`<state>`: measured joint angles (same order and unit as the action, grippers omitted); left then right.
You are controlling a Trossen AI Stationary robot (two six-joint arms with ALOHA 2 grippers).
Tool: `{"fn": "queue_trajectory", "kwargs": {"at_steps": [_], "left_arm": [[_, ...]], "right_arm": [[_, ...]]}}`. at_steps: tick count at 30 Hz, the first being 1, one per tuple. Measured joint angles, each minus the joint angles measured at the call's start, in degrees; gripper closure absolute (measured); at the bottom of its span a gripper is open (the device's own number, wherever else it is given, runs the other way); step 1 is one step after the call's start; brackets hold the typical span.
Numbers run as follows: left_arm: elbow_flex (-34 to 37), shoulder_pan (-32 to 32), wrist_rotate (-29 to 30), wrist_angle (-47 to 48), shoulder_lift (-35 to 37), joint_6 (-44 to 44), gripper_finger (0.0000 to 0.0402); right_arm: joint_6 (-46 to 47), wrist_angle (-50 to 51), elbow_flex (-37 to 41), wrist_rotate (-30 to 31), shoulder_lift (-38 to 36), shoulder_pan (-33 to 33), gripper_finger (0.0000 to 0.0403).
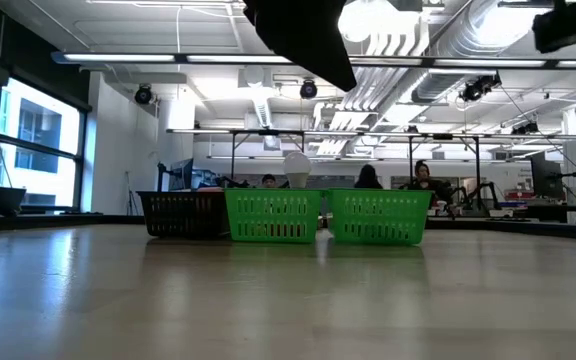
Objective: Pick and place Stapler, Stapler remover, tape
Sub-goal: Put the black staple remover into the right green bin
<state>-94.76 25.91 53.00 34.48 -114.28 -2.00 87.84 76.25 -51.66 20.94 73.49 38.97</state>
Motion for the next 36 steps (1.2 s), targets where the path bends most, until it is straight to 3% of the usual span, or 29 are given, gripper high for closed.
{"fn": "queue_trajectory", "kwargs": {"at_steps": [10,16,30,36], "left_arm": [[0.0,0.0,-1.5,0.0,0.0,-0.9,0.0113],[0.0,0.0,-2.7,0.1,0.0,-1.3,0.0113],[0.0,0.0,-2.7,0.1,0.0,-1.3,0.0113],[0.0,0.0,-2.7,0.2,0.0,-1.3,0.0113]], "right_arm": [[9.4,3.7,0.0,-8.8,0.0,3.1,0.0286],[7.2,6.3,0.0,-10.0,0.0,5.7,0.0289],[3.2,6.7,0.2,-10.6,0.0,9.2,0.0208],[3.2,4.5,7.9,-15.9,0.0,9.4,0.0183]]}}
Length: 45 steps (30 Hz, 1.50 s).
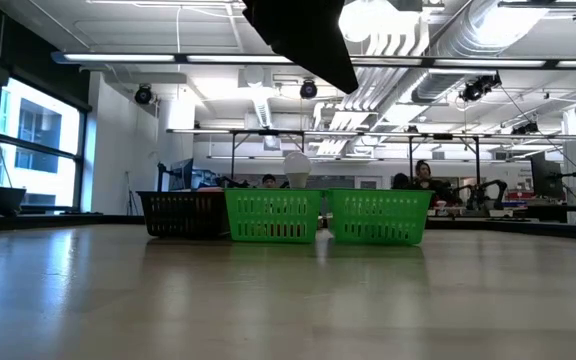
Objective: Pick and place Stapler, Stapler remover, tape
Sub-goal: Put the black staple remover into the right green bin
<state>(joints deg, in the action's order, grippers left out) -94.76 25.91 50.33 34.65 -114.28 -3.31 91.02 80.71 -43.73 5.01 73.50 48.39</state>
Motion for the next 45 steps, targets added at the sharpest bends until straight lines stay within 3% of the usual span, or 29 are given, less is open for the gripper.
{"fn": "queue_trajectory", "kwargs": {"at_steps": [3,8,12,22,37,45], "left_arm": [[0.0,0.0,0.0,-0.1,0.0,0.0,0.0113],[0.0,0.0,0.0,-0.8,0.0,0.0,0.0113],[0.0,0.0,0.1,-1.7,0.0,0.1,0.0113],[0.0,0.0,-0.1,-4.2,0.0,1.4,0.0113],[0.0,0.0,-1.9,-3.1,0.0,1.3,0.0113],[0.0,0.0,-1.9,-3.1,0.0,1.1,0.0113]], "right_arm": [[0.3,-0.5,1.7,-1.2,0.4,-1.4,0.0178],[-1.1,-2.3,-1.1,5.9,0.2,-2.1,0.0185],[-1.1,-3.3,-0.8,2.6,0.2,-4.4,0.0192],[-4.9,-11.4,3.1,1.1,0.4,-14.6,0.0197],[-3.1,-13.5,3.0,-4.3,0.4,-18.4,0.0213],[-19.7,-14.5,3.0,-4.6,0.4,-18.4,0.0224]]}}
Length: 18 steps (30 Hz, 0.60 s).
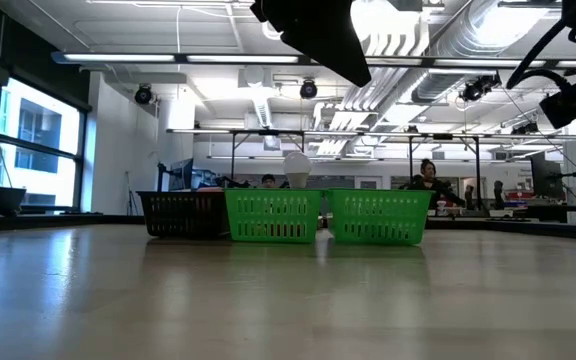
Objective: Pick and place Stapler, Stapler remover, tape
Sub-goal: Put the black staple remover into the right green bin
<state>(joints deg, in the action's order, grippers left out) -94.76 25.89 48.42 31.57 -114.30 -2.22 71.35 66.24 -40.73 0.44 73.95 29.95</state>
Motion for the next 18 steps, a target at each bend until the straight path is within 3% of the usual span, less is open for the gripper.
{"fn": "queue_trajectory", "kwargs": {"at_steps": [9,18], "left_arm": [[0.0,0.0,0.0,-0.1,0.0,0.0,0.0113],[0.0,0.0,0.0,-0.1,0.0,0.3,0.0113]], "right_arm": [[-17.1,-0.1,0.0,-2.8,0.0,0.0,0.0224],[-17.5,-3.3,0.0,0.7,0.0,-1.7,0.0224]]}}
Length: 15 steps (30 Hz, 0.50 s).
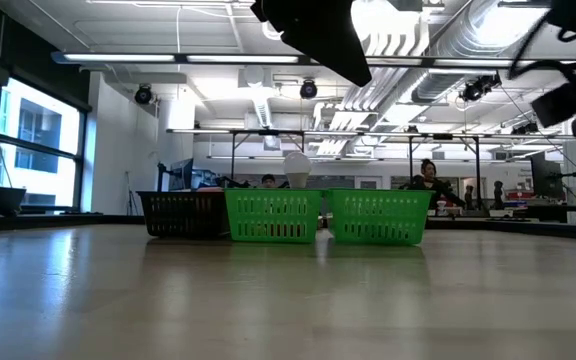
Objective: Pick and place Stapler, Stapler remover, tape
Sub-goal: Put the black staple remover into the right green bin
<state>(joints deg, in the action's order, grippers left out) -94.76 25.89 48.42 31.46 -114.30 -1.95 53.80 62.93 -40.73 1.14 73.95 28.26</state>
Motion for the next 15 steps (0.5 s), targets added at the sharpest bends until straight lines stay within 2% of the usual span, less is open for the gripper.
{"fn": "queue_trajectory", "kwargs": {"at_steps": [5,7,12,15], "left_arm": [[0.0,0.0,0.0,0.1,0.0,0.0,0.0113],[0.0,0.0,0.0,0.4,0.0,0.0,0.0113],[0.0,0.0,-0.7,1.7,0.0,-0.3,0.0113],[0.0,0.0,-0.8,2.3,0.0,-0.3,0.0113]], "right_arm": [[1.0,-9.1,0.0,2.8,0.0,-3.0,0.0224],[3.8,-13.3,0.0,2.2,0.0,-3.8,0.0224],[17.3,-20.8,0.0,-1.5,0.0,-3.8,0.023],[26.2,-21.9,0.0,-0.8,0.0,-2.0,0.024]]}}
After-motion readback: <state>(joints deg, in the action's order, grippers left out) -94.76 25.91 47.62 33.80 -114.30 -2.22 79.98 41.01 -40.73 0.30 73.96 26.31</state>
